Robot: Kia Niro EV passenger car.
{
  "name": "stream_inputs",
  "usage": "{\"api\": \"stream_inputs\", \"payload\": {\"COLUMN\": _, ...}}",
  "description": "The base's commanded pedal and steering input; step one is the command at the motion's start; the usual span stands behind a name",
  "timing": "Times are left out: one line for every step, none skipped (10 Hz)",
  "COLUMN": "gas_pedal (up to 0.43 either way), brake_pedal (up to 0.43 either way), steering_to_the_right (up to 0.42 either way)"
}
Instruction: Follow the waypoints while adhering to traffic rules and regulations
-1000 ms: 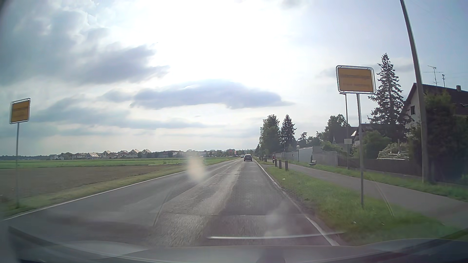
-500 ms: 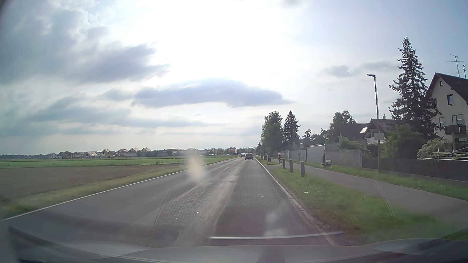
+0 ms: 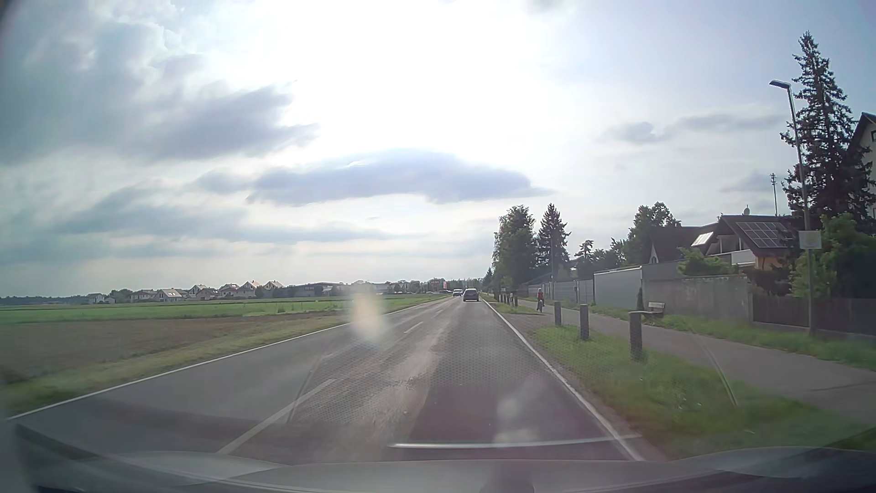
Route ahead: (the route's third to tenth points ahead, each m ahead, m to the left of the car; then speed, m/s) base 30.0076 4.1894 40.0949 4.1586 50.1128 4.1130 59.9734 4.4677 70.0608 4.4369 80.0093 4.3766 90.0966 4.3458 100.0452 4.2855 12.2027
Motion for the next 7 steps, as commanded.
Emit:
{"api": "stream_inputs", "payload": {"gas_pedal": 0.189, "brake_pedal": 0.000, "steering_to_the_right": -0.003}}
{"api": "stream_inputs", "payload": {"gas_pedal": 0.177, "brake_pedal": 0.000, "steering_to_the_right": -0.002}}
{"api": "stream_inputs", "payload": {"gas_pedal": 0.177, "brake_pedal": 0.000, "steering_to_the_right": -0.002}}
{"api": "stream_inputs", "payload": {"gas_pedal": 0.177, "brake_pedal": 0.000, "steering_to_the_right": -0.001}}
{"api": "stream_inputs", "payload": {"gas_pedal": 0.177, "brake_pedal": 0.000, "steering_to_the_right": -0.001}}
{"api": "stream_inputs", "payload": {"gas_pedal": 0.177, "brake_pedal": 0.000, "steering_to_the_right": 0.000}}
{"api": "stream_inputs", "payload": {"gas_pedal": 0.177, "brake_pedal": 0.000, "steering_to_the_right": 0.003}}
